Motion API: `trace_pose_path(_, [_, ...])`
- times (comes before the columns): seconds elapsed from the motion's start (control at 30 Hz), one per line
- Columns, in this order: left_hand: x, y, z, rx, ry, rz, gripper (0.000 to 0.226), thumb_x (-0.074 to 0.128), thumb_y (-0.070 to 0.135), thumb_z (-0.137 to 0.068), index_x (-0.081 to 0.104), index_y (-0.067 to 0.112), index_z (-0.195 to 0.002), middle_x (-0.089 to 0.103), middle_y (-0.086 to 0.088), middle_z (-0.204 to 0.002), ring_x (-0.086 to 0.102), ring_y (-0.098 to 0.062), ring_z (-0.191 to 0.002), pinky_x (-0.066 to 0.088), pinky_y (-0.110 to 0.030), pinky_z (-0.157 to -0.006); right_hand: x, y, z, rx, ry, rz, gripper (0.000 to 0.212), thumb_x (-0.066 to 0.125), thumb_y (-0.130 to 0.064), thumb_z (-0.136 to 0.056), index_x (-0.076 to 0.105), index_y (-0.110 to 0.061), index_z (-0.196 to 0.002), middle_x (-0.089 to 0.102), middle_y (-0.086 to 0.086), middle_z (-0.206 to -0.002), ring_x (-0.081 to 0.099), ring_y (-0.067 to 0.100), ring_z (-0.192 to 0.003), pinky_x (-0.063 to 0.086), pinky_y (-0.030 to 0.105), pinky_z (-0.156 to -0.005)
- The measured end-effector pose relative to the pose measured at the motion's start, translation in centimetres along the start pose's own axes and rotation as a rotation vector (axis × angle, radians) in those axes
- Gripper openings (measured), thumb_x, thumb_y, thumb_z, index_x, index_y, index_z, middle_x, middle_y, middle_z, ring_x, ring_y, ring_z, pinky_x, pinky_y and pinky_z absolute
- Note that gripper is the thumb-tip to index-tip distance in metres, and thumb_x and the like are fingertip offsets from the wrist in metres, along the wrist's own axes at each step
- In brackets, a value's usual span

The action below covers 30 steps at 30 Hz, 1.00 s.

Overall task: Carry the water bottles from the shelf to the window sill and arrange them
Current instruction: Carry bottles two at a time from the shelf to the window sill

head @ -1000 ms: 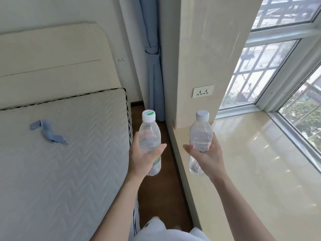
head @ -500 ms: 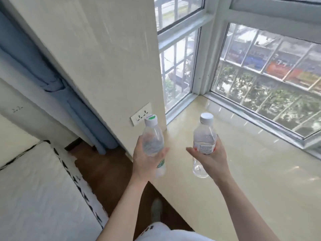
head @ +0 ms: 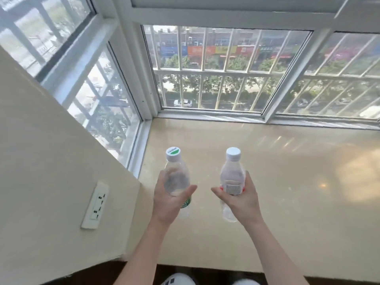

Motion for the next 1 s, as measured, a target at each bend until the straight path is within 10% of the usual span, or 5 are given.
trace_pose_path(0.4, [13.0, -4.9, -1.7, -0.143, -0.202, -0.014, 0.069, 0.089, 0.048, -0.059, 0.056, 0.037, -0.119, 0.066, 0.021, -0.107, 0.063, 0.003, -0.098, 0.050, -0.009, -0.070, -10.9, 7.9, -2.2, 0.091, 0.180, 0.010, 0.056, 0.090, -0.047, -0.054, 0.057, -0.033, -0.098, 0.071, -0.007, -0.080, 0.070, 0.017, -0.074, 0.058, 0.035, -0.069])
trace_pose_path(0.6, [18.8, -14.2, -2.8, -0.274, -0.165, -0.086, 0.056, 0.090, 0.050, -0.057, 0.059, 0.046, -0.103, 0.069, 0.018, -0.098, 0.067, -0.007, -0.096, 0.058, -0.050, -0.086, -13.1, 17.7, -7.4, 0.199, 0.100, -0.080, 0.052, 0.093, -0.034, -0.056, 0.060, -0.032, -0.095, 0.070, 0.003, -0.085, 0.069, 0.013, -0.075, 0.053, 0.021, -0.065])
trace_pose_path(0.83, [23.5, -21.6, -7.3, -0.209, -0.088, -0.095, 0.058, 0.091, 0.044, -0.059, 0.058, 0.034, -0.106, 0.070, 0.000, -0.100, 0.068, -0.020, -0.096, 0.056, -0.050, -0.088, -12.9, 25.8, -14.6, 0.145, -0.004, -0.128, 0.053, 0.093, -0.015, -0.065, 0.059, -0.010, -0.105, 0.066, 0.003, -0.088, 0.065, 0.013, -0.077, 0.053, 0.022, -0.070])
trace_pose_path(1.0, [25.4, -23.0, -11.3, -0.097, -0.032, -0.123, 0.066, 0.090, 0.047, -0.056, 0.056, 0.035, -0.111, 0.068, 0.009, -0.104, 0.065, -0.012, -0.100, 0.054, -0.025, -0.085, -12.3, 27.2, -19.4, 0.027, 0.006, -0.161, 0.058, 0.094, -0.012, -0.064, 0.057, -0.017, -0.108, 0.066, -0.013, -0.091, 0.065, 0.007, -0.084, 0.056, 0.025, -0.077])
Point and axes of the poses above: each hand's wrist, its own z-axis away from the middle knuckle, its own x-axis out of the palm, y = z × x, the point moved 6 cm from there along -z, towards the middle knuckle
